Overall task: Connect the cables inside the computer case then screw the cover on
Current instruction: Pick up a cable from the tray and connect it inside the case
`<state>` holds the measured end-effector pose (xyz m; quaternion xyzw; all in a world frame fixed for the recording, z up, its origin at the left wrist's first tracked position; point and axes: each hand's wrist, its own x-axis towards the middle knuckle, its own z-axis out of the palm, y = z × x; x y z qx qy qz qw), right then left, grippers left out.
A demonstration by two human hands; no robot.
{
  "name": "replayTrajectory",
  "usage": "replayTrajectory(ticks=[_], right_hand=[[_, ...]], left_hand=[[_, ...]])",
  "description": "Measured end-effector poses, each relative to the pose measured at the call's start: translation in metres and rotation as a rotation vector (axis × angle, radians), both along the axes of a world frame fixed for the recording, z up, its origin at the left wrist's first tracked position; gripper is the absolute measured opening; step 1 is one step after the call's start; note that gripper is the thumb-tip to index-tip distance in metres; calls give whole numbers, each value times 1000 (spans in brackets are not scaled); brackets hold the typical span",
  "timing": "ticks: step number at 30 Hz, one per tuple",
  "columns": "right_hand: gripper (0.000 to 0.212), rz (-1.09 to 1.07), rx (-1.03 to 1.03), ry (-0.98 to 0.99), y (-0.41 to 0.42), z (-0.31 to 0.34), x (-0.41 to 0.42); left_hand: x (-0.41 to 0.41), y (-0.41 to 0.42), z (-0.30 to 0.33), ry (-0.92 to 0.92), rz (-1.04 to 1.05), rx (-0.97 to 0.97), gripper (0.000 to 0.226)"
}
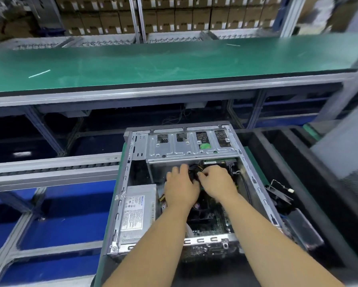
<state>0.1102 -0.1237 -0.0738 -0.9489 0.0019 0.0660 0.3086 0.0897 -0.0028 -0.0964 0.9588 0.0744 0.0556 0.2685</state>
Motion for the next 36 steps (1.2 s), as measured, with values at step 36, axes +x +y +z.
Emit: replayTrajectory(ticks=[36], right_hand=[[27, 346, -123, -50, -44, 13, -27]], left_hand=[[-13, 9, 38, -54, 404, -1215, 26]])
